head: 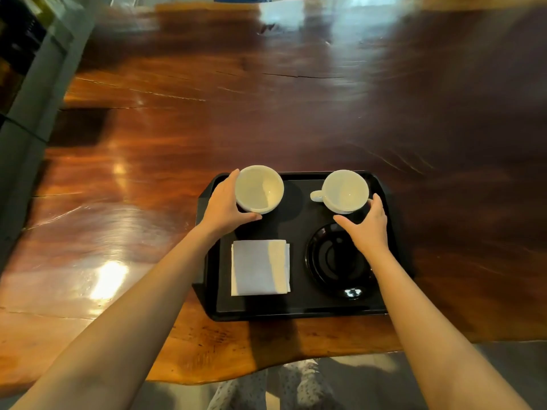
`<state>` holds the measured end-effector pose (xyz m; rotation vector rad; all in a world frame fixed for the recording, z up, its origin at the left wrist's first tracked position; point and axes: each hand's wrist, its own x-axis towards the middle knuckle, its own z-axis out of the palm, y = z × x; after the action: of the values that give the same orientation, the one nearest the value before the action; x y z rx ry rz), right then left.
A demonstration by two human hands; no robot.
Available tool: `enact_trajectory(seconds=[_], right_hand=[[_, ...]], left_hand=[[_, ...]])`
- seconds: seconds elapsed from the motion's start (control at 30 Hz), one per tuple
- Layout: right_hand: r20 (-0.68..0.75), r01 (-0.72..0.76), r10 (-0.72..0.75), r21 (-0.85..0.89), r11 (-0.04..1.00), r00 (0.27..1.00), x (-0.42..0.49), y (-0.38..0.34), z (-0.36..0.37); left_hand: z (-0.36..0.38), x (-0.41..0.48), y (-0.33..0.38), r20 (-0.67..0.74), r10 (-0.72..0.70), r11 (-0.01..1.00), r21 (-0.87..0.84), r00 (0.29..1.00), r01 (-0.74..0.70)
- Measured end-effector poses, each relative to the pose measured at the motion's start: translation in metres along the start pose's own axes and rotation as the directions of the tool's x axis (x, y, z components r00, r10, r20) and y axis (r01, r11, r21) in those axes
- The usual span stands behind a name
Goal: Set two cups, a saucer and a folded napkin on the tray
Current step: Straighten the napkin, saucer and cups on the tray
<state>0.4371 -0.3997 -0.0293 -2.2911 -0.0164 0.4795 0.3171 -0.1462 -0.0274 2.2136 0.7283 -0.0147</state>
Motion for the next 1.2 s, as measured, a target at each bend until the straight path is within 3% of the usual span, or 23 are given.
enact_trajectory(seconds=[0.27,0.53,0.63,0.7,0.77,0.83,0.87,1.2], right_hand=[[0.015,0.079,-0.081,0.083,0.993,0.997,0.014,0.0,0.006],[0.075,0.072,-0.077,0.07,0.995,0.994,0.011,0.006,0.0],[0.087,0.038,-0.04,0.017,0.999,0.995,0.007,0.014,-0.01],[0.068,0.071,-0.067,-0.054,0.996,0.995,-0.006,0.022,-0.019],[0.072,0.103,-0.095,-0.124,0.987,0.993,-0.021,0.033,-0.022],[0.084,0.13,-0.117,-0.174,0.976,0.99,-0.03,0.042,-0.022],[0.089,0.146,-0.131,-0.188,0.971,0.987,-0.031,0.044,-0.022],[0.087,0.164,-0.151,-0.169,0.972,0.985,-0.035,0.05,-0.022]], left_hand=[[0.001,-0.009,0.008,-0.024,0.027,0.998,-0.053,0.999,-0.028],[0.005,-0.017,0.007,0.013,-0.064,0.995,0.076,0.998,0.062],[0.005,-0.049,0.02,-0.187,-0.085,0.993,0.068,0.979,0.099],[0.02,-0.085,0.036,-0.311,-0.116,0.992,-0.079,0.943,0.096],[0.047,-0.117,0.054,-0.114,-0.278,0.938,-0.246,0.954,0.244],[0.08,-0.137,0.066,0.201,-0.382,0.848,-0.313,0.902,0.428],[0.094,-0.141,0.07,0.285,-0.391,0.825,-0.313,0.875,0.471],[0.121,-0.145,0.086,0.325,-0.372,0.811,-0.341,0.87,0.475]])
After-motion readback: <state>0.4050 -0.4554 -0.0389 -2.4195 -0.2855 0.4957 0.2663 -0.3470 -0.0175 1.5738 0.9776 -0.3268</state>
